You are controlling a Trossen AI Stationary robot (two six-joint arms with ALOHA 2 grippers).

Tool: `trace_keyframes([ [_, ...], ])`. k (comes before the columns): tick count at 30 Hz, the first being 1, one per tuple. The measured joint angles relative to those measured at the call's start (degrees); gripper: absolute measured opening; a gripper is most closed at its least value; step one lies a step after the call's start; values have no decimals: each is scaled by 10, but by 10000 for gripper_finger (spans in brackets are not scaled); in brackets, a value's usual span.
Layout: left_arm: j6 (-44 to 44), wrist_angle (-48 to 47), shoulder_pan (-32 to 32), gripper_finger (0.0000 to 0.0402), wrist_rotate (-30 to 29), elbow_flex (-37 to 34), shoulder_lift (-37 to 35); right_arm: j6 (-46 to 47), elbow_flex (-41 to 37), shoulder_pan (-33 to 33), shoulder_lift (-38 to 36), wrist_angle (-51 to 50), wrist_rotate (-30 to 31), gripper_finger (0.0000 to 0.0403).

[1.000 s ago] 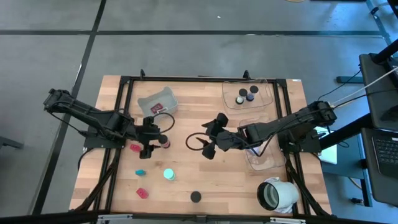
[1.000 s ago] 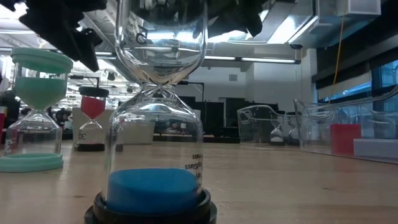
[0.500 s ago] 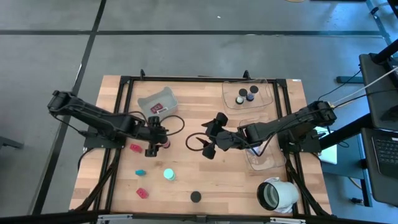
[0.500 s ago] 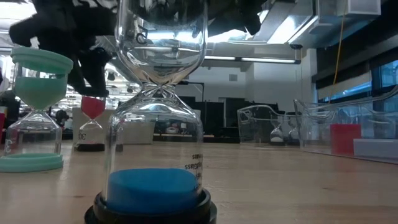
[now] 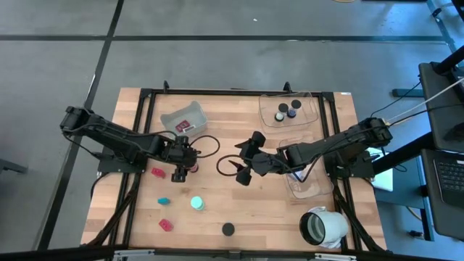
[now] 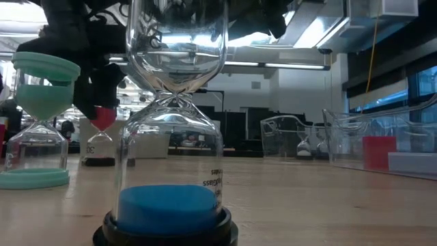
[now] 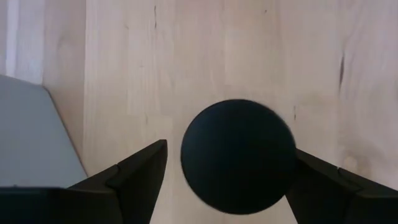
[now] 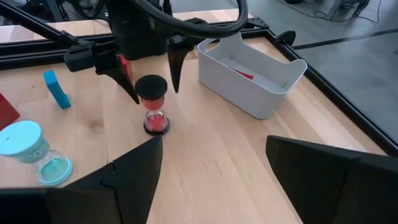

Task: Pick & Place Office items
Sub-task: Put the orange hourglass into the top transparent bin

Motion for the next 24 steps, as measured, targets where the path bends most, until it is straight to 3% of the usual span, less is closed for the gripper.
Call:
trace_keyframes([
  [12, -50, 41, 0, 212, 29, 1, 0, 4, 0, 0, 0, 0, 2, 288],
  [16, -94, 41, 0, 210, 28, 12, -5, 5, 0, 0, 0, 0, 2, 288],
  [24, -118, 42, -12, 210, -73, 68, -57, 26, 0, 0, 0, 0, 22, 288],
])
